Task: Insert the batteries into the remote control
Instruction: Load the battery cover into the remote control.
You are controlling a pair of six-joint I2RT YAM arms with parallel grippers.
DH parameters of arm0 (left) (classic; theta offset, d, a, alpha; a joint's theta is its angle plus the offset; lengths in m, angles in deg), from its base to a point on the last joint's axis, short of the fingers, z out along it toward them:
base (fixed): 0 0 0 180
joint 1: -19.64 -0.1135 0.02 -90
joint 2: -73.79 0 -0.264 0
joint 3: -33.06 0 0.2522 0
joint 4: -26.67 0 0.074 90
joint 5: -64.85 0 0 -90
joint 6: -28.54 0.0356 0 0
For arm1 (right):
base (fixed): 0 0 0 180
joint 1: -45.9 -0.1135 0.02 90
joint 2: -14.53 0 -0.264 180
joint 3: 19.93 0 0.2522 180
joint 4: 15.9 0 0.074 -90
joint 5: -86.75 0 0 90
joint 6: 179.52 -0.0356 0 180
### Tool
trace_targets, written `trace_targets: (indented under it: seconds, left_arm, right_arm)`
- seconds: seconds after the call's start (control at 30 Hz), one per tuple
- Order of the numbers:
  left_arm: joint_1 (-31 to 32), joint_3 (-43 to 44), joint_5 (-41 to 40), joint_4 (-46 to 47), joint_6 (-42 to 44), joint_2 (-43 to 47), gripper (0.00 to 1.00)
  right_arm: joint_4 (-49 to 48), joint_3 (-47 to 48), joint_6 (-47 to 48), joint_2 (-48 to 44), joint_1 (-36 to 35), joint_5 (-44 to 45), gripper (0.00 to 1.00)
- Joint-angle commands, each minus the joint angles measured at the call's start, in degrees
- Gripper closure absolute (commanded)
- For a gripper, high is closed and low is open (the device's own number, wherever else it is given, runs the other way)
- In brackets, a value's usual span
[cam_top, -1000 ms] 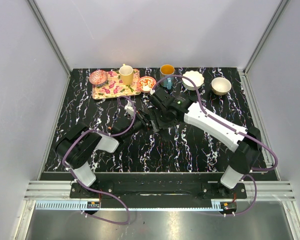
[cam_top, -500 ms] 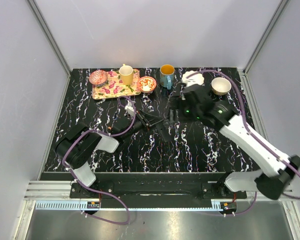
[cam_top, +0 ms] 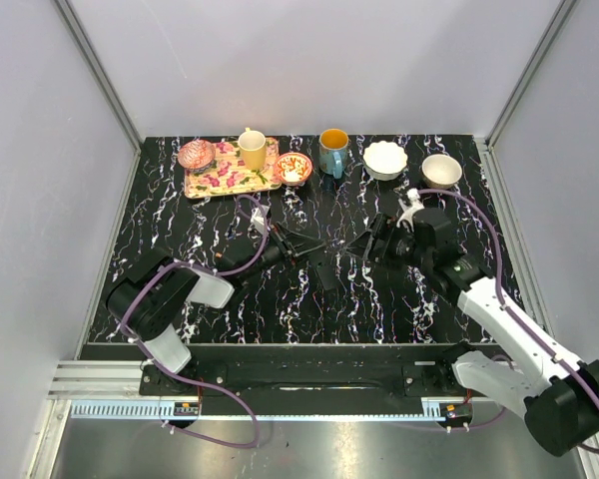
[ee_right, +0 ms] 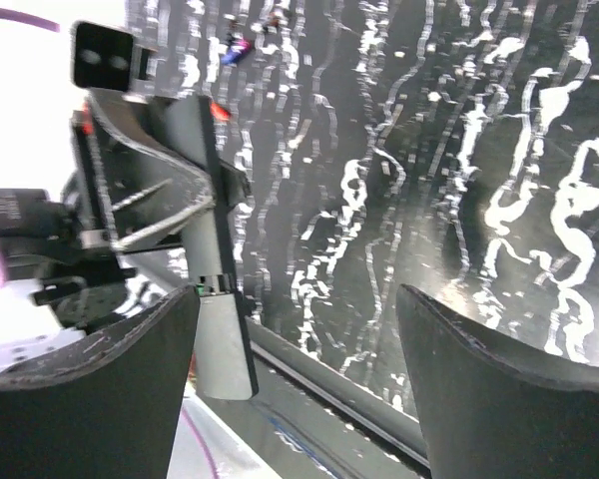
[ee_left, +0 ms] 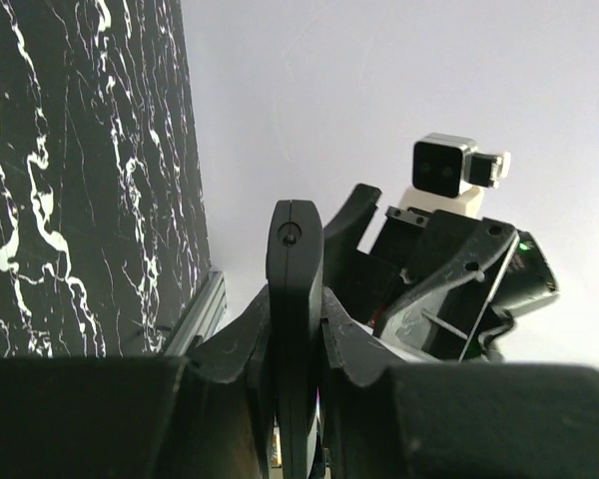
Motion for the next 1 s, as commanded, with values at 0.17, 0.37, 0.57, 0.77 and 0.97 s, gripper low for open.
trace_targets:
  seconds: [0.17,0.37,0.57,0.77,0.97]
  left_arm:
    - [-0.2,-0.5,2.5,11.6,-3.1,4.1,1.0]
    - [-0.2,1.0,3.1,11.7,-3.6,3.9,1.0]
    - [-0.2,2.2,3.2,11.6,-3.6,3.2,1.0]
    - [-0.2,2.9,3.1,11.7,-3.9,2.9,1.0]
    - [-0.2,3.3,3.2,11.0,-3.6,3.0,1.0]
  right_arm:
    - [-36.5,-12.8,-16.1,-2.5,5.0,-21.5,0.18]
    - [-38.3,-15.5,-15.1,-3.8,5.0,-22.9,0.17]
    - [-44.2,-17.5,-18.1,-0.7,5.0,-27.5,0.2]
    - [-43.1,-18.1,-17.3,0.8,5.0,-29.0,0.23]
    - [-46.1,-18.2,-18.6,2.2,4.9,-32.9,0.25]
